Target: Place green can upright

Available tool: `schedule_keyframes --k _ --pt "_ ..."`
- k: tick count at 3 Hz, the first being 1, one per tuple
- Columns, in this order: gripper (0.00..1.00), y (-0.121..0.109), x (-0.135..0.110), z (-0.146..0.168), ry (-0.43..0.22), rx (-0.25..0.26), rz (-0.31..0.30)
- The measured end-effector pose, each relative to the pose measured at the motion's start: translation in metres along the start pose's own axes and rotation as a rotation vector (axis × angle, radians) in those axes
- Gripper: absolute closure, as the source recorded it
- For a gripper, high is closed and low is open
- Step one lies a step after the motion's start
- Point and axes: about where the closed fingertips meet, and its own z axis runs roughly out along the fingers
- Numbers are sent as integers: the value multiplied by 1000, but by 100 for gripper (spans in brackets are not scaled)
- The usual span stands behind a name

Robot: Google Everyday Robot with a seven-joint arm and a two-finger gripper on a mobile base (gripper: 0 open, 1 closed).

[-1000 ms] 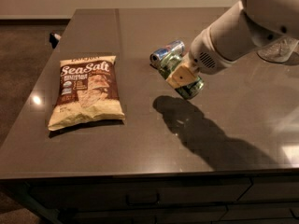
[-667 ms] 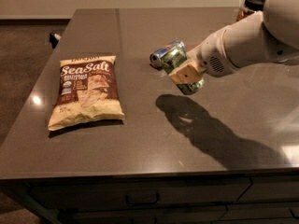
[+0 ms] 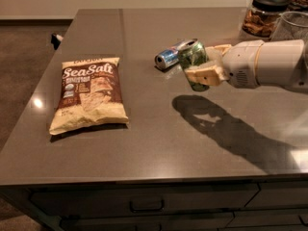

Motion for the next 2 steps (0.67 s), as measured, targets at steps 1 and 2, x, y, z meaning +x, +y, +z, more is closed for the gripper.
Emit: schedule_keyframes --k 1,2 --pt "100 -7 19 -7 -117 3 21" --pt "100 -7 37 -10 -191 -1 41"
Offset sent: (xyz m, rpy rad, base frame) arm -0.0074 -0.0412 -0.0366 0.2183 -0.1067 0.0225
